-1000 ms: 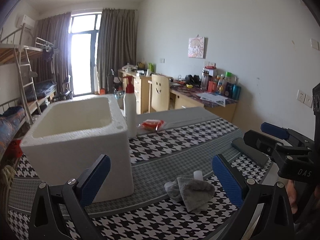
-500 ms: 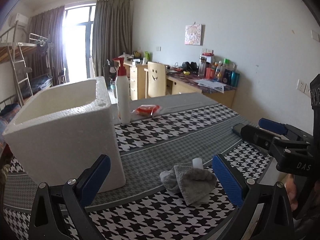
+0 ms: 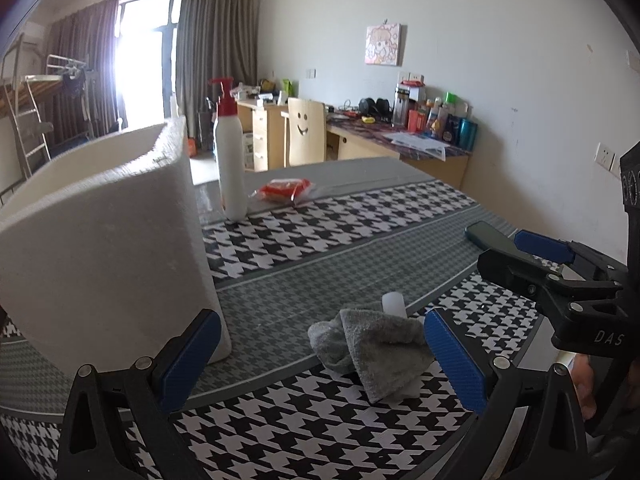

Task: Organize soft objects
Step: 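Lower the left tool onto the grey cloth while the right tool nears the white tube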

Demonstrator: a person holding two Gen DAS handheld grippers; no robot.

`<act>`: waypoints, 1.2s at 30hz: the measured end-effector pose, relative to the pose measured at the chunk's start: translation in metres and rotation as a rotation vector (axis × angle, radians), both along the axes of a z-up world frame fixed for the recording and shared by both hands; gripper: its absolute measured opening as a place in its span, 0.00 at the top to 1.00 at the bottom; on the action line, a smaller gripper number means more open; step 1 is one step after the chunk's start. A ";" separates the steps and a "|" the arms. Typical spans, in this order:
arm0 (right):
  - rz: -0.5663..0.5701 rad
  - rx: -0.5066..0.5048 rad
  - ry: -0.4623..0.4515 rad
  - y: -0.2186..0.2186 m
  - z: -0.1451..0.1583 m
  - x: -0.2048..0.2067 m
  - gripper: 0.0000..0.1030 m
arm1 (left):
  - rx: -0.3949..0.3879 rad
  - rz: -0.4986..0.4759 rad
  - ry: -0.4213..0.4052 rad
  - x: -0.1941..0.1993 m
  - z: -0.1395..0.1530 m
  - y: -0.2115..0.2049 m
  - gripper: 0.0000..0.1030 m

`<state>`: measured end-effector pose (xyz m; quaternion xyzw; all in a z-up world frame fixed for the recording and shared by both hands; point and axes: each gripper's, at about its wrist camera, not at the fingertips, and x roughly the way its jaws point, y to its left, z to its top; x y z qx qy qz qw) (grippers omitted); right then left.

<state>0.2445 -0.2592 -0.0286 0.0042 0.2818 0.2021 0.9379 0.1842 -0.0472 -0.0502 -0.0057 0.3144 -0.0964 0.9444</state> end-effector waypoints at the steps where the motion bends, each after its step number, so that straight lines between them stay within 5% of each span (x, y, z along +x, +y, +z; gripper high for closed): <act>1: 0.000 -0.002 0.006 0.000 -0.001 0.001 0.10 | -0.001 -0.004 0.012 0.001 -0.002 -0.001 0.01; 14: 0.006 -0.008 0.063 -0.001 -0.018 0.012 0.10 | 0.009 -0.029 0.104 0.019 -0.025 -0.009 0.08; 20: 0.014 -0.011 0.092 0.000 -0.026 0.018 0.10 | 0.003 -0.029 0.160 0.029 -0.037 -0.009 0.18; 27: 0.037 -0.014 0.140 0.000 -0.037 0.026 0.24 | -0.012 -0.063 0.206 0.039 -0.047 -0.014 0.32; 36: 0.047 -0.014 0.161 -0.001 -0.043 0.029 0.25 | -0.025 -0.086 0.241 0.048 -0.056 -0.020 0.49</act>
